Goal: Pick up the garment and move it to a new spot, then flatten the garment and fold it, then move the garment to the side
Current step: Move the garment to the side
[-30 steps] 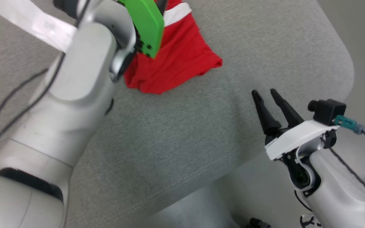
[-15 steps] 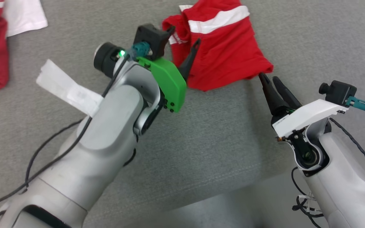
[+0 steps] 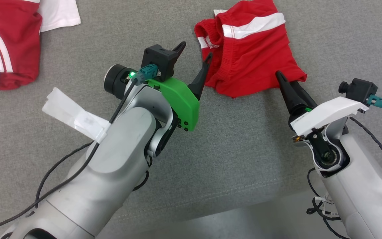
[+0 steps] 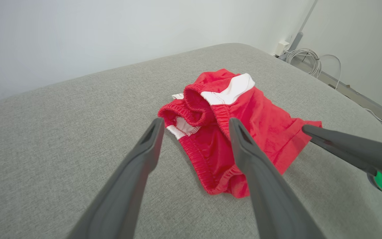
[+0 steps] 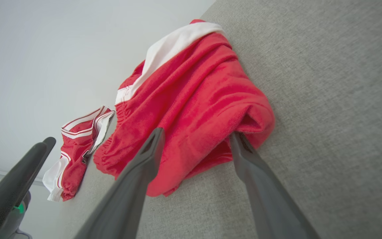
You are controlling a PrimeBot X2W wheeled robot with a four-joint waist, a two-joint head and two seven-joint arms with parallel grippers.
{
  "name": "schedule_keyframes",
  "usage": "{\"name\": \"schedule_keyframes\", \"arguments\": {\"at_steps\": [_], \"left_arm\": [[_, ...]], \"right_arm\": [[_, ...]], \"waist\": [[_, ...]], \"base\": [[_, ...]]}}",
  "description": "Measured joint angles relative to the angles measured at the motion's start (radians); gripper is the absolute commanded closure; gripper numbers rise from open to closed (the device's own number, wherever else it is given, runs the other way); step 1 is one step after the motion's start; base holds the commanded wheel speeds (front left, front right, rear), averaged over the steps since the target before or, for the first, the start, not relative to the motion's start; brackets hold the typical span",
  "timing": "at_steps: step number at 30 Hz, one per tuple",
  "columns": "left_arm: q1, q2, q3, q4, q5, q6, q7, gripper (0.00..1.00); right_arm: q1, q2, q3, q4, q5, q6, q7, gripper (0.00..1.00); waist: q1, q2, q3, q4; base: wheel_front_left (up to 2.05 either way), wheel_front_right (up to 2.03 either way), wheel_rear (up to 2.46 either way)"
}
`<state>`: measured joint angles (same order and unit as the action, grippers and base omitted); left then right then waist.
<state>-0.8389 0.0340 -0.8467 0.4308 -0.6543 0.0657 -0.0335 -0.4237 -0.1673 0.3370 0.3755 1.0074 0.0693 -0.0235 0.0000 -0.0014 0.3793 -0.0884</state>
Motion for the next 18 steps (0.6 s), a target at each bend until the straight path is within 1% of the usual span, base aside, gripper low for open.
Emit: {"name": "schedule_keyframes", "arguments": {"at_steps": [4, 8, 16, 18], "left_arm": [[0.016, 0.001, 0.005, -0.023, 0.005, 0.011, -0.012, 0.0], [0.044, 0.014, 0.01, -0.044, 0.007, 0.022, -0.013, 0.0], [0.061, 0.019, 0.014, -0.091, 0.007, 0.031, -0.011, 0.0], [0.062, 0.02, 0.015, -0.109, 0.008, 0.031, -0.007, 0.0]], "right_arm": [[0.0, -0.002, 0.003, 0.01, 0.0, 0.0, 0.003, 0.0], [0.003, -0.019, 0.007, 0.011, -0.002, 0.0, 0.013, 0.0], [0.034, -0.031, -0.007, 0.01, -0.001, -0.001, 0.013, 0.0], [0.034, -0.032, -0.013, 0.007, 0.002, -0.008, 0.013, 0.0]], "waist": [[0.0, 0.0, -0.006, -0.006], [0.0, 0.0, -0.012, -0.017], [0.0, 0.0, -0.014, -0.028], [0.0, 0.0, -0.011, -0.029]], "base": [[0.0, 0.0, 0.0], [0.0, 0.0, 0.0], [0.0, 0.0, 0.0], [0.0, 0.0, 0.0]]}}
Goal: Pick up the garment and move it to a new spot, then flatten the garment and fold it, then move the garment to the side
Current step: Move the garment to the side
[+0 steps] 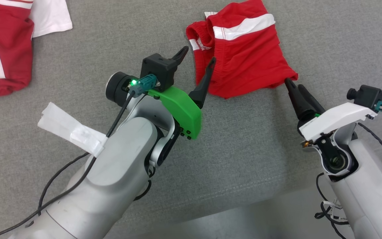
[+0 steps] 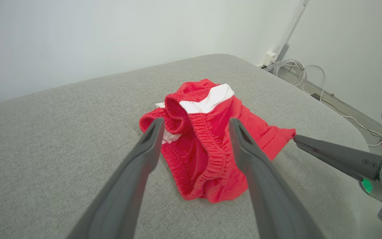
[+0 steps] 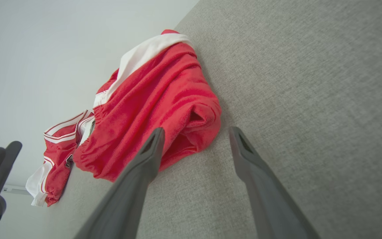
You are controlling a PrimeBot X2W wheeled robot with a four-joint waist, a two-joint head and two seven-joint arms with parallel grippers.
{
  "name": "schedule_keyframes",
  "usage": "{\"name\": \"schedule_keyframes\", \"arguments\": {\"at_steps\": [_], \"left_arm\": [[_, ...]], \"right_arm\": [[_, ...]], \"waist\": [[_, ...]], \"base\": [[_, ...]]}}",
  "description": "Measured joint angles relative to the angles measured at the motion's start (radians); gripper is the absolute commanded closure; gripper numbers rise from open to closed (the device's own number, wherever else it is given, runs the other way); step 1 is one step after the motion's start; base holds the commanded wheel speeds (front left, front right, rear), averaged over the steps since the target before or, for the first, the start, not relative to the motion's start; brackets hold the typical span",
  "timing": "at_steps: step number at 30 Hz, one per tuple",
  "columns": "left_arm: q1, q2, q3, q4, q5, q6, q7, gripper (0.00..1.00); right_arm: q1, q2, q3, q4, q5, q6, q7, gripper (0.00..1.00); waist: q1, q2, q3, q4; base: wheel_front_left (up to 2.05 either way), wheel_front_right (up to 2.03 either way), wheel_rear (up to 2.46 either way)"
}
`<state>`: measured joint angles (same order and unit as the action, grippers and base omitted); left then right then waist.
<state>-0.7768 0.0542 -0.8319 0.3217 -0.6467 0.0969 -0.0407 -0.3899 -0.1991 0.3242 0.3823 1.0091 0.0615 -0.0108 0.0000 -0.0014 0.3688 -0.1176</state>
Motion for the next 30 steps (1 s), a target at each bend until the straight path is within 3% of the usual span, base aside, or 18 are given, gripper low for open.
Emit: {"name": "schedule_keyframes", "arguments": {"at_steps": [12, 23, 24, 25, 26, 30], "left_arm": [[0.003, 0.004, -0.002, -0.072, 0.037, 0.01, 0.031, 0.0], [0.02, 0.02, 0.008, -0.092, 0.047, 0.015, 0.031, 0.0], [0.026, 0.023, 0.013, -0.092, 0.047, 0.018, 0.031, 0.0], [0.033, 0.026, 0.02, -0.093, 0.047, 0.018, 0.03, 0.0], [0.043, 0.03, 0.027, -0.093, 0.047, 0.018, 0.026, 0.0], [0.089, 0.046, 0.057, -0.093, 0.042, 0.019, 0.009, 0.0]], "right_arm": [[-0.035, -0.017, -0.029, 0.004, 0.023, -0.019, 0.021, 0.0], [-0.055, 0.023, -0.027, 0.055, 0.049, -0.02, 0.031, 0.0], [-0.056, 0.026, -0.033, 0.062, 0.053, -0.021, 0.03, 0.52], [-0.056, 0.03, -0.038, 0.069, 0.058, -0.021, 0.029, 0.89], [-0.057, 0.033, -0.04, 0.077, 0.058, -0.028, 0.029, 1.0], [-0.058, 0.029, -0.048, 0.092, 0.054, -0.03, 0.01, 1.0]], "waist": [[0.0, 0.0, 0.027, 0.041], [0.0, 0.0, 0.031, 0.083], [0.0, 0.0, 0.03, 0.087], [0.0, 0.0, 0.028, 0.091], [0.0, 0.0, 0.025, 0.094], [0.0, 0.0, 0.01, 0.106]], "base": [[0.0, 0.0, 0.0], [0.0, 0.0, 0.0], [0.0, 0.0, 0.0], [0.0, 0.0, 0.0], [0.0, 0.0, 0.0], [0.0, 0.0, 0.0]]}}
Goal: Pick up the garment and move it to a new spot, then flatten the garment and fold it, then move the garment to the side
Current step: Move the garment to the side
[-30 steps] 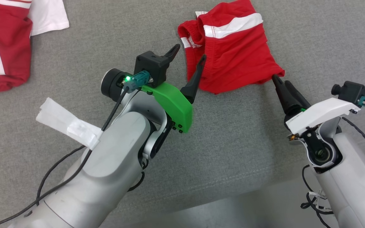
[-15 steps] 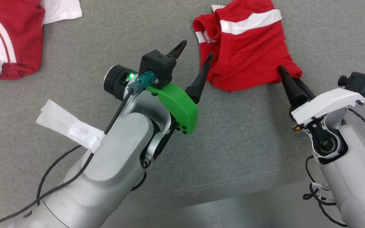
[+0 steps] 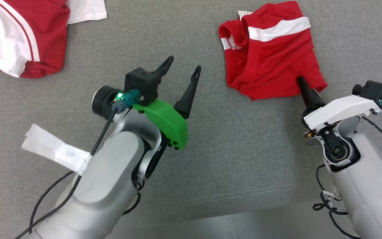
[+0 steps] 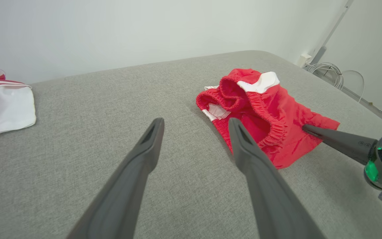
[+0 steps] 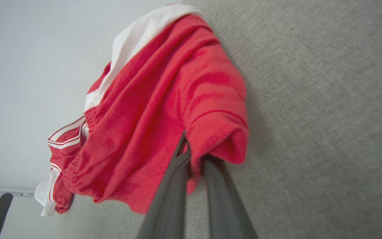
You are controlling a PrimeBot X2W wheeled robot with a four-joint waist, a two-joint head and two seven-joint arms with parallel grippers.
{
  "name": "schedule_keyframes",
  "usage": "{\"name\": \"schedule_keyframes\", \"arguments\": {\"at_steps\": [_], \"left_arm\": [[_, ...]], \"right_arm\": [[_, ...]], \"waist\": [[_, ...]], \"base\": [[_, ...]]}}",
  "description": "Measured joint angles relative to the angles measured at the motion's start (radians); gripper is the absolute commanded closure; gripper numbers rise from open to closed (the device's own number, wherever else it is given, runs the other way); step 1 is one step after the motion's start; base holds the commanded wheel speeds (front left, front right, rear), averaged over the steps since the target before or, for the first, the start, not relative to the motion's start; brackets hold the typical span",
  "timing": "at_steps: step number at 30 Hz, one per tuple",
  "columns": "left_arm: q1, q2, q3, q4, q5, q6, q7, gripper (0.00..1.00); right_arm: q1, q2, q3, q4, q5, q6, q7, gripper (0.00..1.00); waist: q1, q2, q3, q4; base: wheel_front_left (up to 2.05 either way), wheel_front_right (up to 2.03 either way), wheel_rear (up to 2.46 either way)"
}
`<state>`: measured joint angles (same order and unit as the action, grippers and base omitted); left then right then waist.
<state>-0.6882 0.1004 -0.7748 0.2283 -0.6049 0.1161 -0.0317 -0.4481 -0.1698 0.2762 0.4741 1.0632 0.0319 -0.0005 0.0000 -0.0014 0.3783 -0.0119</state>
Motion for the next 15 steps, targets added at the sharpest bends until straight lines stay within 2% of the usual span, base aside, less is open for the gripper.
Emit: {"name": "schedule_keyframes", "arguments": {"at_steps": [6, 15], "left_arm": [[0.09, 0.02, 0.043, 0.0, -0.02, 0.005, -0.032, 0.0], [0.165, 0.018, 0.089, -0.008, -0.062, 0.007, -0.067, 0.0]], "right_arm": [[-0.011, -0.056, -0.018, -0.003, -0.015, 0.002, -0.012, 1.0], [-0.099, -0.142, -0.07, -0.11, 0.001, 0.013, 0.014, 1.0]], "waist": [[0.0, 0.0, -0.028, 0.02], [0.0, 0.0, -0.083, 0.058]], "base": [[0.0, 0.0, 0.0], [0.0, 0.0, 0.0]]}}
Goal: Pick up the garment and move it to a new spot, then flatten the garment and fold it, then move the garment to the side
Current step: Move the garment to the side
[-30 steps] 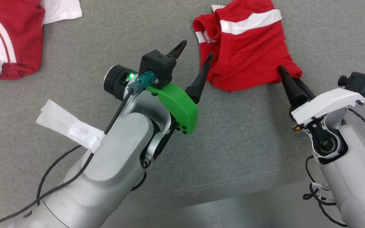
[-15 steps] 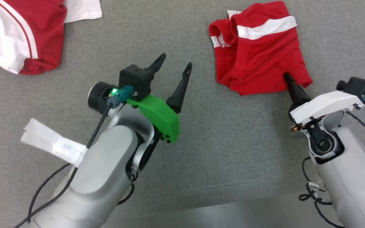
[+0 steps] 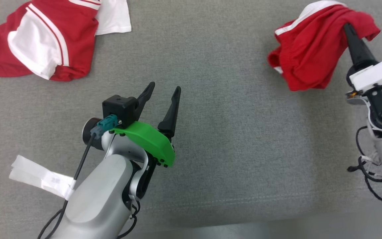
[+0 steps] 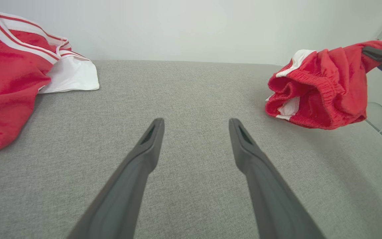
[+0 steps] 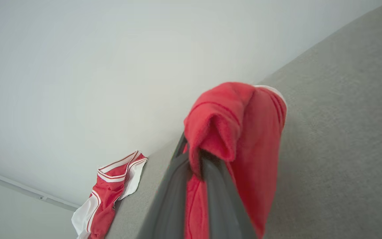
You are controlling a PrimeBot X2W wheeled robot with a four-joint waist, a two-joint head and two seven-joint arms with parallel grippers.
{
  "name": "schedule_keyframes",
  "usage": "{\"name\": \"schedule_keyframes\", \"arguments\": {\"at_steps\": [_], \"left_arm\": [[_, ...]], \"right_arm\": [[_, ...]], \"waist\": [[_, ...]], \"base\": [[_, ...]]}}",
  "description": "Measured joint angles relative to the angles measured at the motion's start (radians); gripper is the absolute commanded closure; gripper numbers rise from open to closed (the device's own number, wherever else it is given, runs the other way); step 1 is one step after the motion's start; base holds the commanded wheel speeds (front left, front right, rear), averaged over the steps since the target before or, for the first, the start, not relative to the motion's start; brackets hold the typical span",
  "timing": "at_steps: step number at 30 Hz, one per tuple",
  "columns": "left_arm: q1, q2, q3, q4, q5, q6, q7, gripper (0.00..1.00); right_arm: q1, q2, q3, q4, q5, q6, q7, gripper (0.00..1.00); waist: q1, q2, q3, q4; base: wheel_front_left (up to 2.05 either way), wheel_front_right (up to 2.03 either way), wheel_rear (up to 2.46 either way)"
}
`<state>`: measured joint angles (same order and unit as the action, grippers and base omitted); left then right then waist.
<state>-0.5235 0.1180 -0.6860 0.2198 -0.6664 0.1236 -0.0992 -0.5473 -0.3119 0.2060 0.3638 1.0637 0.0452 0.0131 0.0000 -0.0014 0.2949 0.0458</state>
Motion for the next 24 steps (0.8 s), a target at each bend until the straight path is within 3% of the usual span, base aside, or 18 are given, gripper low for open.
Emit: {"name": "schedule_keyframes", "arguments": {"at_steps": [4, 10, 14, 19, 24], "left_arm": [[0.012, -0.008, 0.002, -0.014, -0.007, 0.0, -0.009, 0.0], [0.014, -0.018, -0.005, -0.044, -0.008, 0.0, -0.007, 0.0], [0.014, -0.035, -0.022, -0.053, -0.008, 0.0, -0.007, 0.0], [0.014, -0.042, -0.029, -0.058, -0.008, 0.0, -0.006, 0.0], [0.015, -0.046, -0.034, -0.058, -0.008, 0.0, -0.006, 0.0]], "right_arm": [[-0.018, -0.031, 0.007, -0.022, 0.004, -0.005, 0.077, 1.0], [-0.084, -0.1, 0.028, -0.033, 0.003, -0.066, 0.202, 1.0], [-0.164, -0.113, 0.024, -0.041, 0.022, -0.093, 0.274, 1.0], [-0.284, -0.101, 0.044, -0.062, 0.053, -0.11, 0.367, 1.0], [-0.345, -0.02, 0.059, -0.065, 0.126, -0.134, 0.438, 1.0]], "waist": [[0.0, 0.0, -0.019, 0.021], [0.0, 0.0, -0.023, 0.058], [0.0, 0.0, -0.015, 0.094], [0.0, 0.0, -0.002, 0.152], [0.0, 0.0, 0.01, 0.217]], "base": [[0.0, 0.0, 0.0], [0.0, 0.0, 0.0], [0.0, 0.0, 0.0], [0.0, 0.0, 0.0], [0.0, 0.0, 0.0]]}}
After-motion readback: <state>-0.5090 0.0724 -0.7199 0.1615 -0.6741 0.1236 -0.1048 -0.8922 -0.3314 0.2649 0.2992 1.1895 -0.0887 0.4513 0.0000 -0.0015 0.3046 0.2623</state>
